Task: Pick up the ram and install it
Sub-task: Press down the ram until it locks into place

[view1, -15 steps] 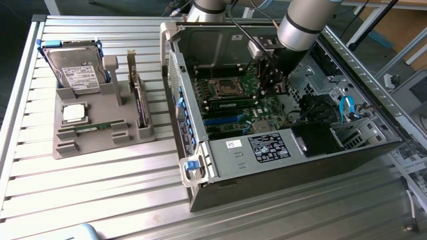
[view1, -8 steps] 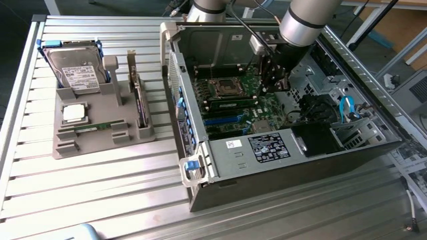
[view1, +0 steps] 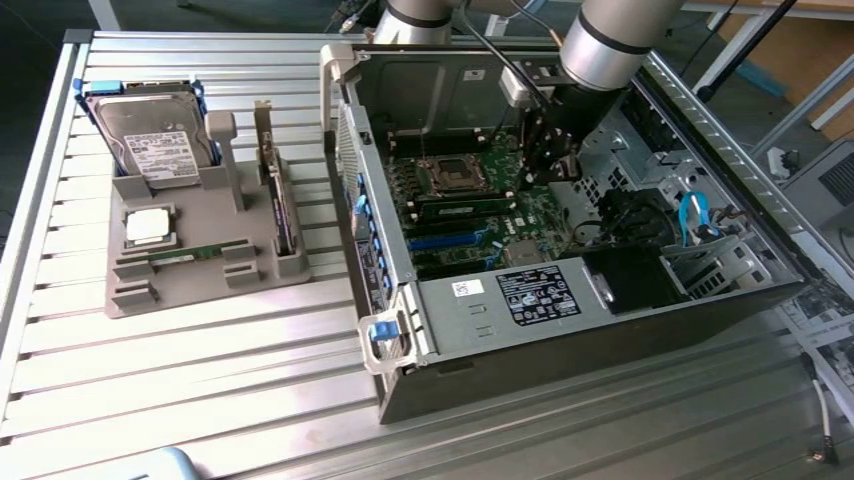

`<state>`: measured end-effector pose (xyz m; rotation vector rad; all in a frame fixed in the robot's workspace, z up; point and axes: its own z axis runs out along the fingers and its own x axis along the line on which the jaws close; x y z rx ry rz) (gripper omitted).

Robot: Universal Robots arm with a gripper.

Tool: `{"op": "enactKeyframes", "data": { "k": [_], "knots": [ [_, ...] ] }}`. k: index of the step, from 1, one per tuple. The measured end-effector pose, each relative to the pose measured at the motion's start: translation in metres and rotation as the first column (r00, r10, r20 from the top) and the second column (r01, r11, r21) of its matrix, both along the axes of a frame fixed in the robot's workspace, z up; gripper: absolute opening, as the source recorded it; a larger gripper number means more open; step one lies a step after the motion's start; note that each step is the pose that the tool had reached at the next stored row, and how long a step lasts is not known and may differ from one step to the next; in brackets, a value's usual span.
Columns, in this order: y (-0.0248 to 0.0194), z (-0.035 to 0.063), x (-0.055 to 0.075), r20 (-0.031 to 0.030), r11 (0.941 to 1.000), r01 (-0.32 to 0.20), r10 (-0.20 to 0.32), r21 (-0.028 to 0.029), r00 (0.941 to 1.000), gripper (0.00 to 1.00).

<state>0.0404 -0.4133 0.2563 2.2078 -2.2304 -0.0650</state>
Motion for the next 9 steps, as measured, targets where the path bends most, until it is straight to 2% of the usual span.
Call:
{"op": "enactKeyframes", "data": {
  "k": [2,9],
  "knots": [
    [0.0,0.0001,-0.001,-0.0001,1.0,0.0,0.0,-0.0002,1.0,0.11],
    [0.0,-0.0001,-0.028,0.0,1.0,0.0,0.0,-0.0001,1.0,0.11]
  ]
}}
